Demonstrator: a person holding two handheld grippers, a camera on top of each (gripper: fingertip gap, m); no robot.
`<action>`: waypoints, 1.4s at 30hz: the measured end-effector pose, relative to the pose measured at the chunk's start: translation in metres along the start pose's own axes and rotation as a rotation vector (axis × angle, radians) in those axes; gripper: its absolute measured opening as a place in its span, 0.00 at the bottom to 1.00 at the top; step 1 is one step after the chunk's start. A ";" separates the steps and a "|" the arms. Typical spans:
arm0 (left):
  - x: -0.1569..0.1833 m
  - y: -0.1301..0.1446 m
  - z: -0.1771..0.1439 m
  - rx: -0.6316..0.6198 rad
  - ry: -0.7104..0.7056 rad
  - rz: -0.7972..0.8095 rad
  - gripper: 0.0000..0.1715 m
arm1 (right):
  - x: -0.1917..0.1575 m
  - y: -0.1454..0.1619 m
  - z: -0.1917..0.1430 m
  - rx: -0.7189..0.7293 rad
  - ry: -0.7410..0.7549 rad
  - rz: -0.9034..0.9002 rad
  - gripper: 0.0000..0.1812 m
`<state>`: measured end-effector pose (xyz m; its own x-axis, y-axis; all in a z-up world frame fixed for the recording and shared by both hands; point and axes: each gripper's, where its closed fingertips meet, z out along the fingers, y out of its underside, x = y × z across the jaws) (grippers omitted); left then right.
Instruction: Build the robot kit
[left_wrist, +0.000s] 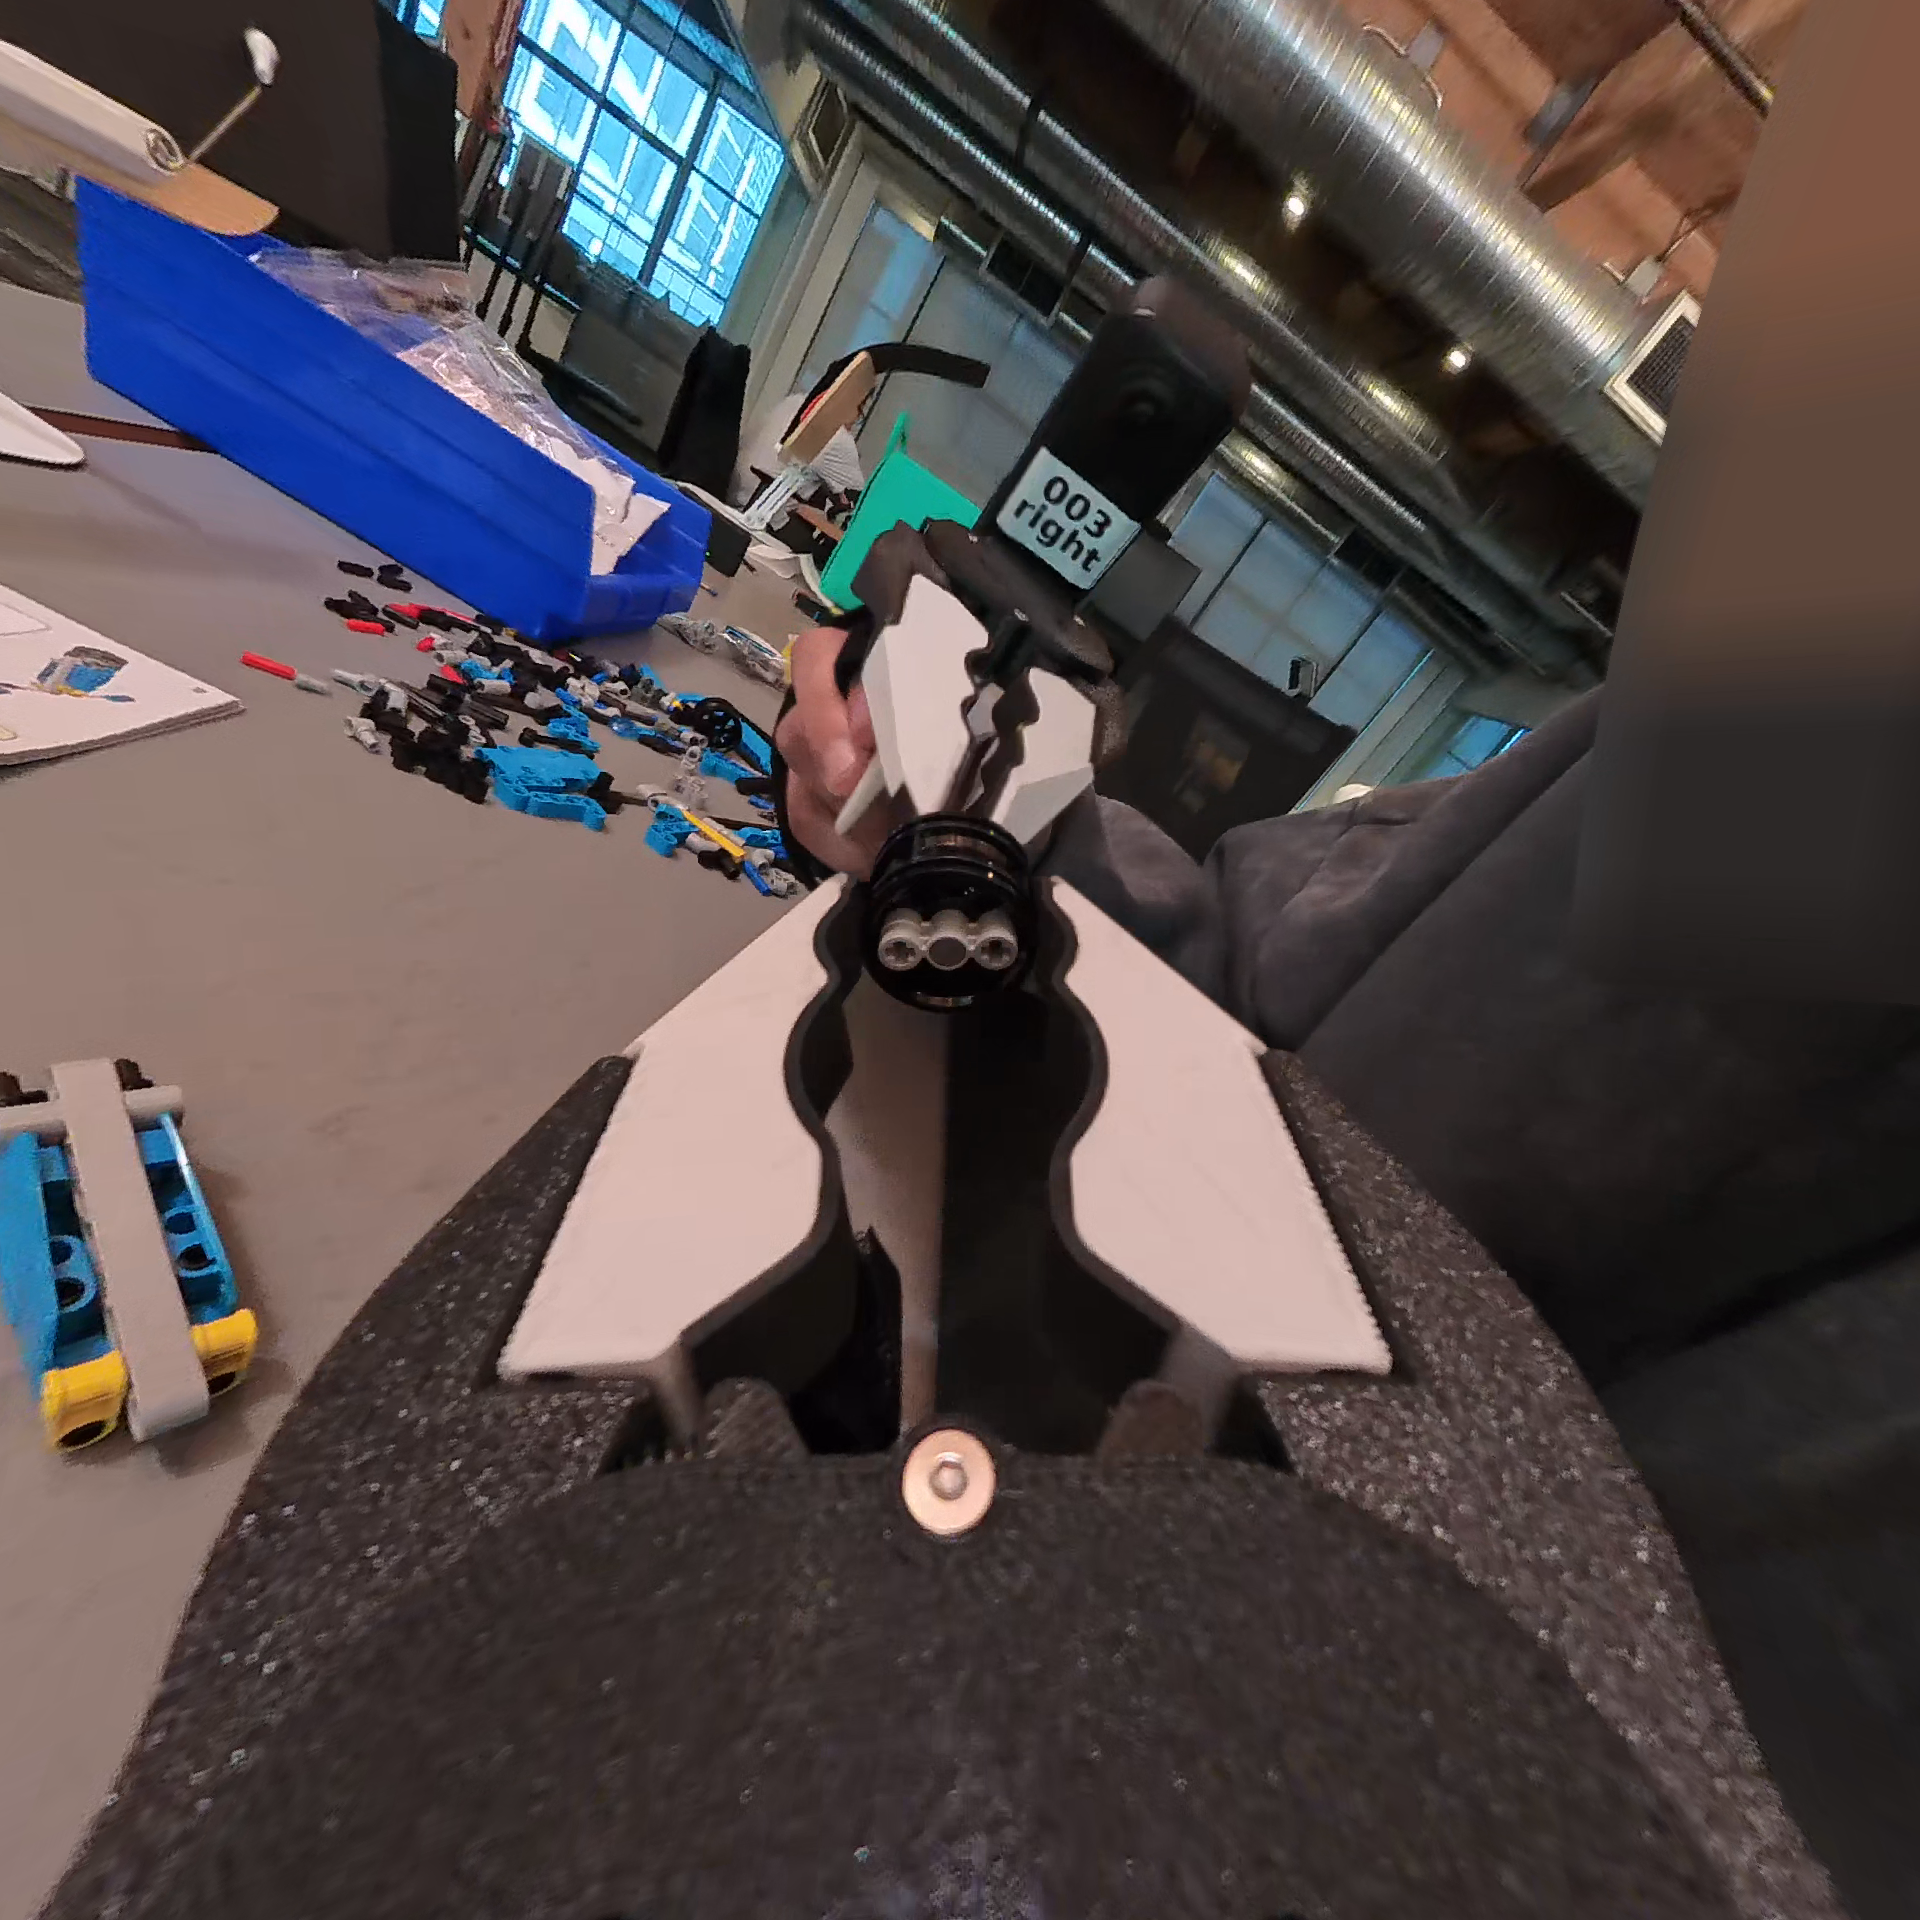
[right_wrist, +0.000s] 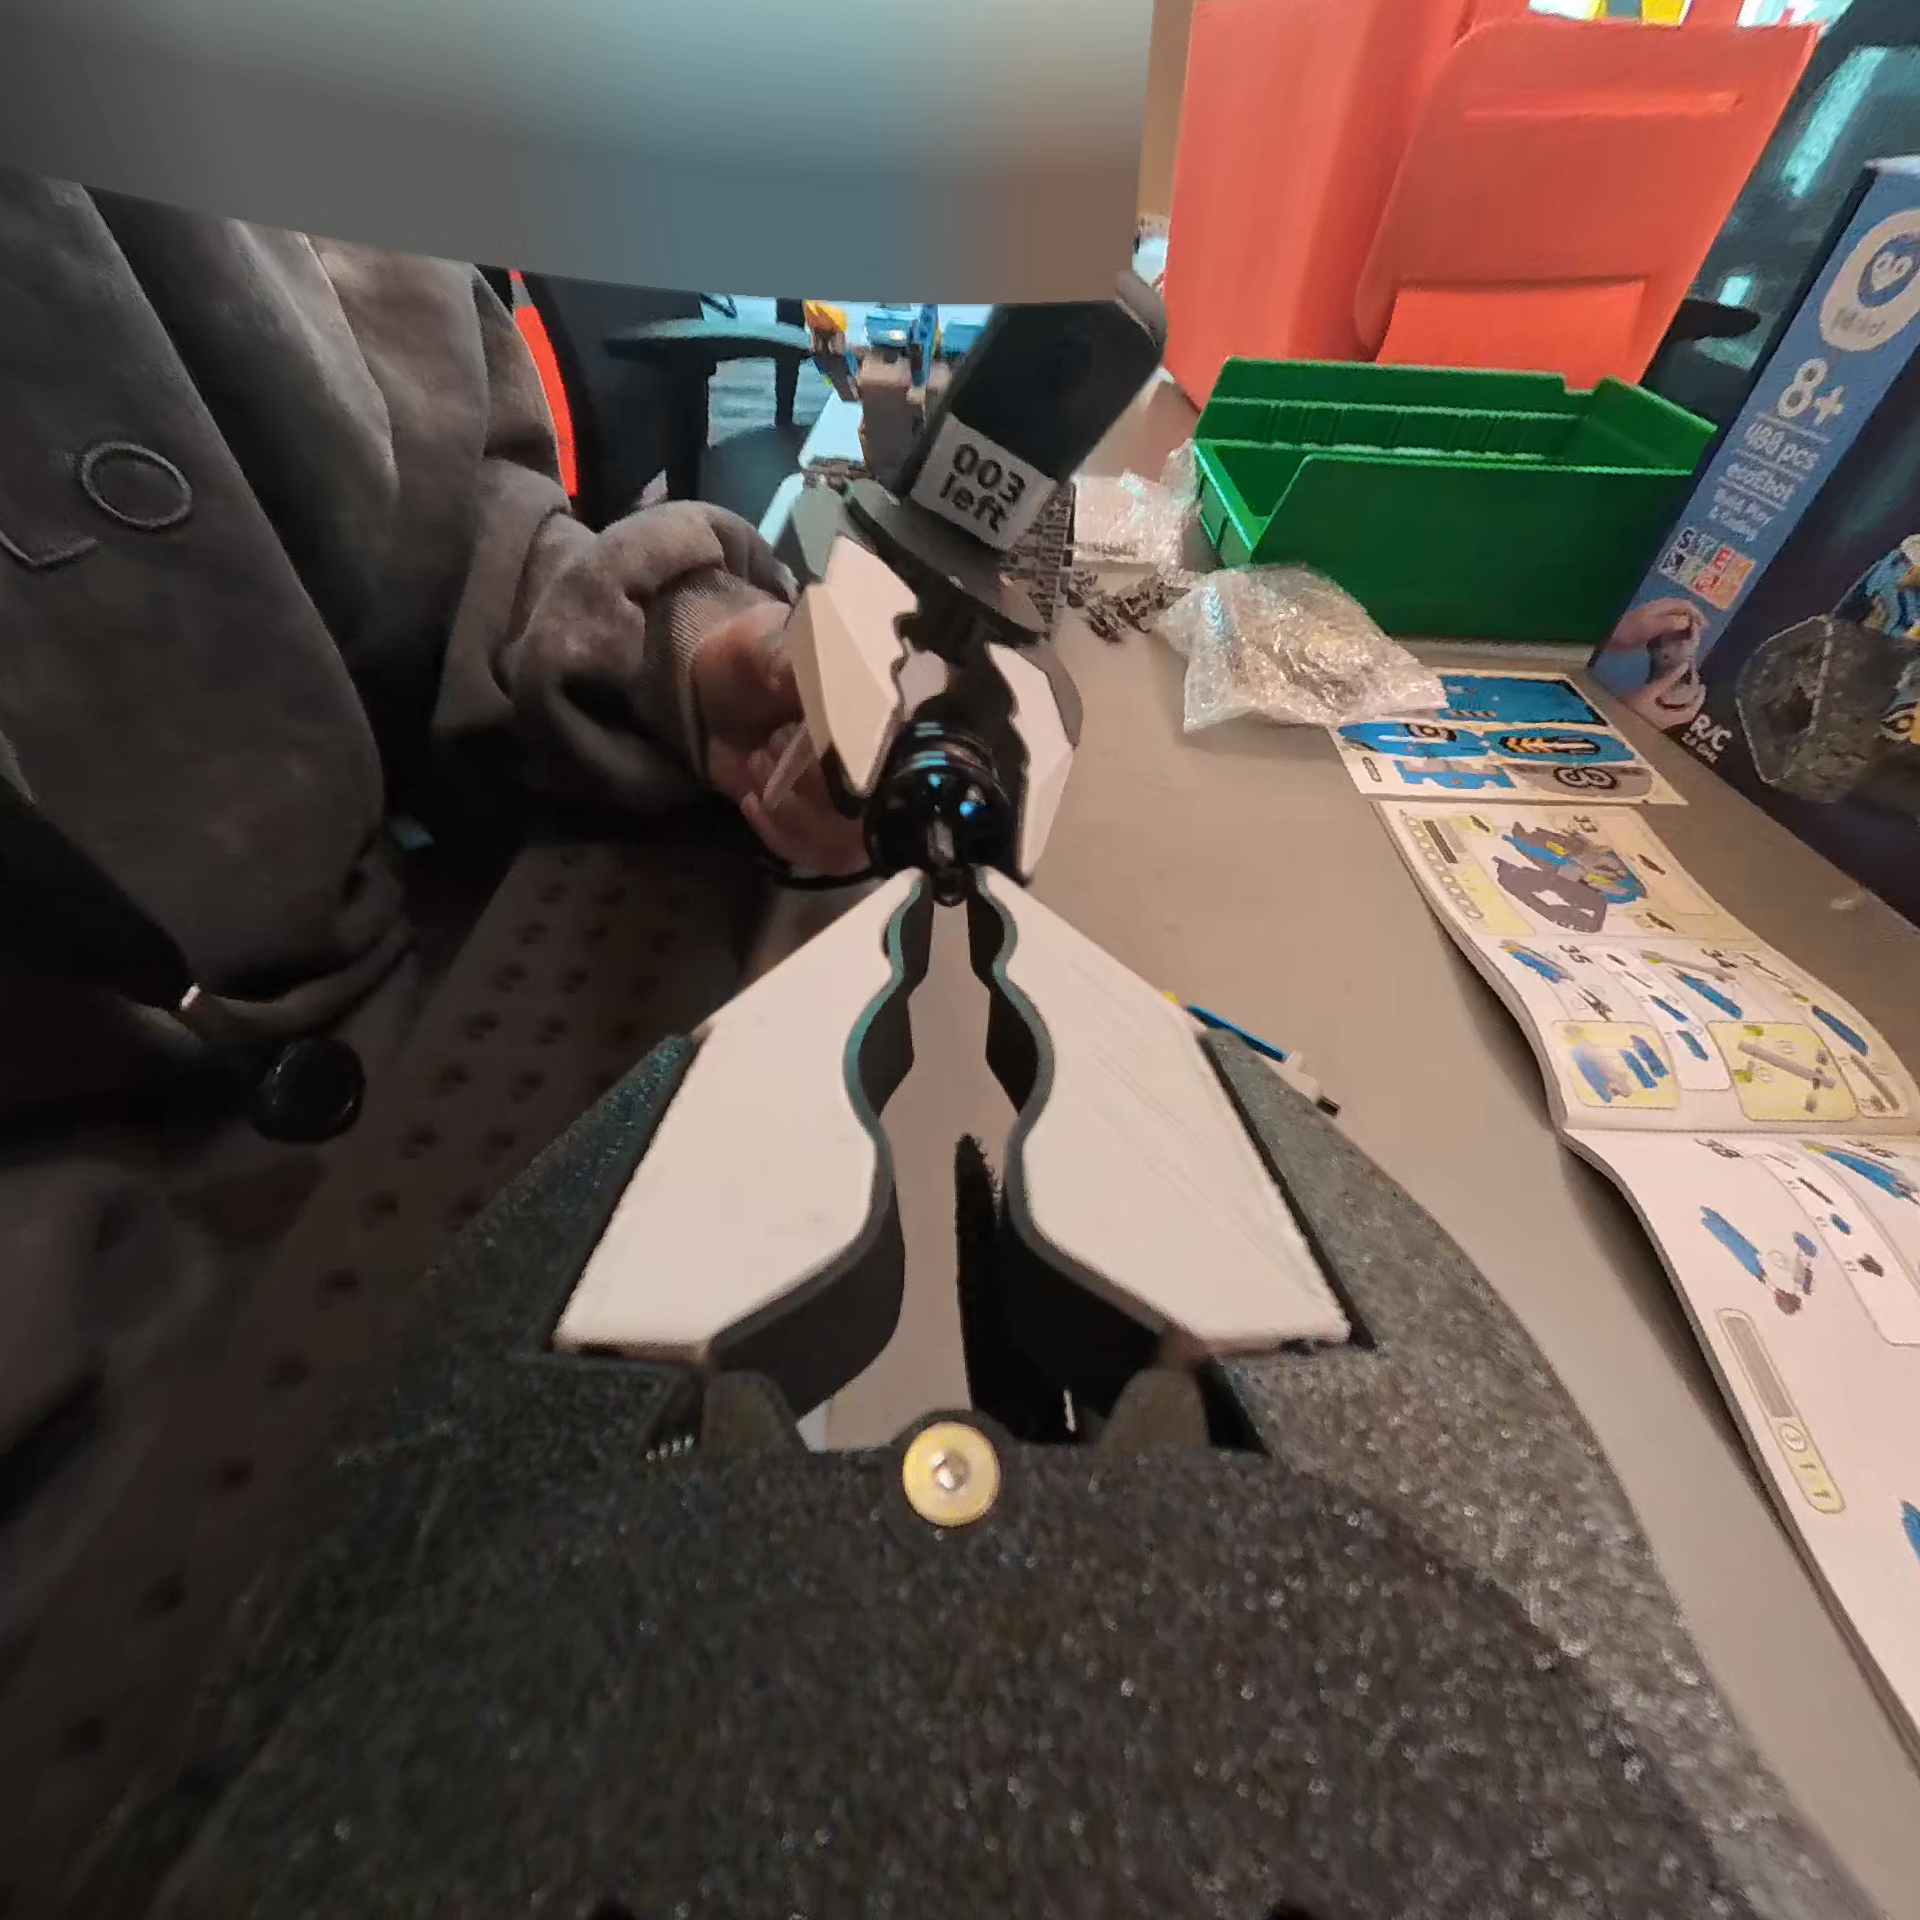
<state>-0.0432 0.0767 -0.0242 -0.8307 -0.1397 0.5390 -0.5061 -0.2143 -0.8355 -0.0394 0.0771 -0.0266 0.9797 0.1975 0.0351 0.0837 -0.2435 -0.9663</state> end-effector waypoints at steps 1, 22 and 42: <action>0.000 -0.002 -0.001 0.008 0.008 -0.007 0.18 | -0.001 -0.002 0.001 0.010 -0.005 0.010 0.03; 0.000 -0.010 -0.004 0.053 0.003 0.001 0.18 | 0.004 -0.013 0.005 0.123 -0.017 0.104 0.03; 0.018 -0.037 -0.012 0.249 0.216 -0.214 0.18 | 0.006 -0.050 0.009 0.336 0.036 0.125 0.03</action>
<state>-0.0425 0.0939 0.0146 -0.7555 0.1348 0.6412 -0.6236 -0.4481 -0.6406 -0.0397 0.0985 0.0198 0.9848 0.1513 -0.0856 -0.0960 0.0631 -0.9934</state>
